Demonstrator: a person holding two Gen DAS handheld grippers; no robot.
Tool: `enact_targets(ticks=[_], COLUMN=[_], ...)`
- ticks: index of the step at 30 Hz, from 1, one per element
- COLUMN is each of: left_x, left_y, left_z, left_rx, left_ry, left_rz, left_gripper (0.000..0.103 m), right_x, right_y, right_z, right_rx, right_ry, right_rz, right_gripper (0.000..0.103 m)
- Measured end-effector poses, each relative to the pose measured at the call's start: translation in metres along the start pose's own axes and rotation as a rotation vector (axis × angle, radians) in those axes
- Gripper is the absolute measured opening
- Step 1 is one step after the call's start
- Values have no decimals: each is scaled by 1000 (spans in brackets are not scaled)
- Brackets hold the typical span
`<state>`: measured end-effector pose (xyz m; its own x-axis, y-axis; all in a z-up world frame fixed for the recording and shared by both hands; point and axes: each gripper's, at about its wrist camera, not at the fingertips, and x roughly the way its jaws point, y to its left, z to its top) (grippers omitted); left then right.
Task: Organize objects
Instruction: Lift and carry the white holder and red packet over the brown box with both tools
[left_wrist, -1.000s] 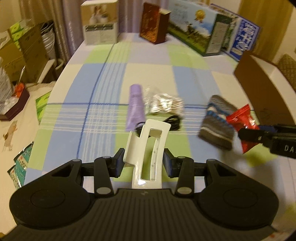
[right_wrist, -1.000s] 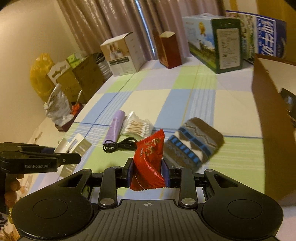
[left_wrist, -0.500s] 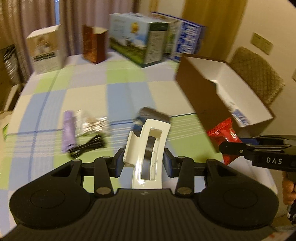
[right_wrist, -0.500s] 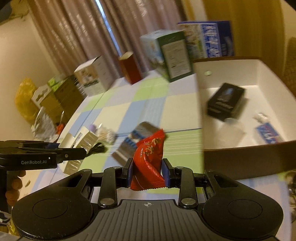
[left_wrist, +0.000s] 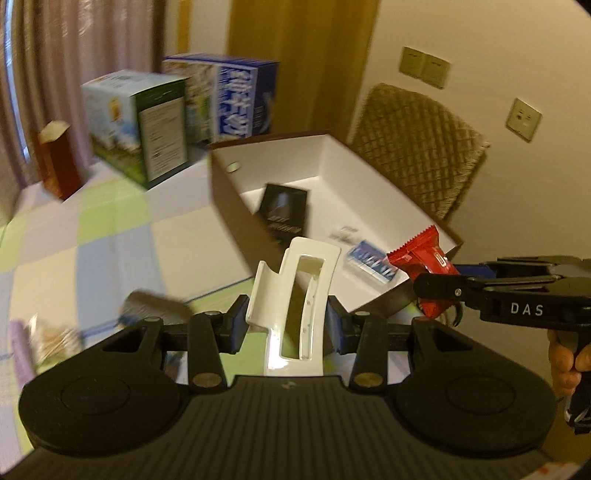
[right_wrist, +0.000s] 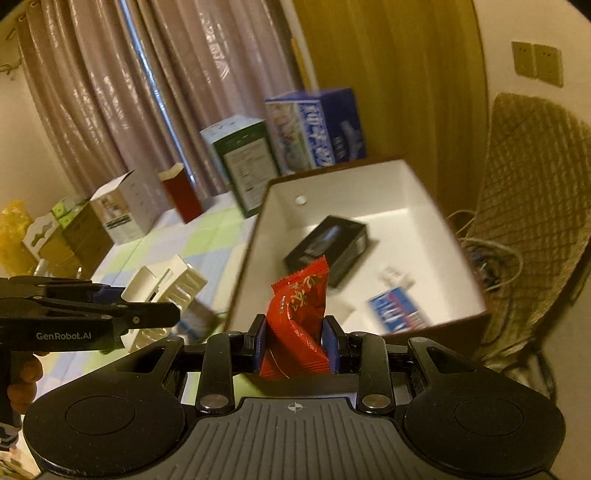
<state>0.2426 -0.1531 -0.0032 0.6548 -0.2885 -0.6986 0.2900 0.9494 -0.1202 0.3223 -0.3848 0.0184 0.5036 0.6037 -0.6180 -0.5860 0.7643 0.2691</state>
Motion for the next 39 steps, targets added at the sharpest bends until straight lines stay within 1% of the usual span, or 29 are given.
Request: enact_targets(ticks=[4, 6, 13, 17, 20, 25, 31, 39], left_x=[21, 33, 71, 94, 108, 132, 156, 175], left_y=[-24, -34, -51, -55, -55, -57, -58, -60], left_z=[17, 24, 42, 47, 49, 52, 49, 46], left_rx=[25, 37, 49, 52, 56, 70, 81, 112], left_ry=[3, 7, 42, 82, 112, 181, 258, 329], left_rz=[-27, -28, -28, -15, -21, -20, -16, -23], left_gripper=[38, 38, 38, 38, 38, 38, 38, 38], right_x=[-2, 1, 21, 39, 53, 72, 86, 97], right_y=[-24, -34, -61, -70, -74, -79, -85, -90], right_z=[10, 14, 27, 33, 35, 37, 38, 39], right_rx=[-18, -27, -55, -71, -82, -102, -106, -107], right_ry=[-2, 0, 29, 66, 99, 167, 213, 257], right_rz=[-14, -15, -12, -6, 0, 17, 33, 37], right_gripper=[29, 29, 29, 29, 29, 29, 29, 29])
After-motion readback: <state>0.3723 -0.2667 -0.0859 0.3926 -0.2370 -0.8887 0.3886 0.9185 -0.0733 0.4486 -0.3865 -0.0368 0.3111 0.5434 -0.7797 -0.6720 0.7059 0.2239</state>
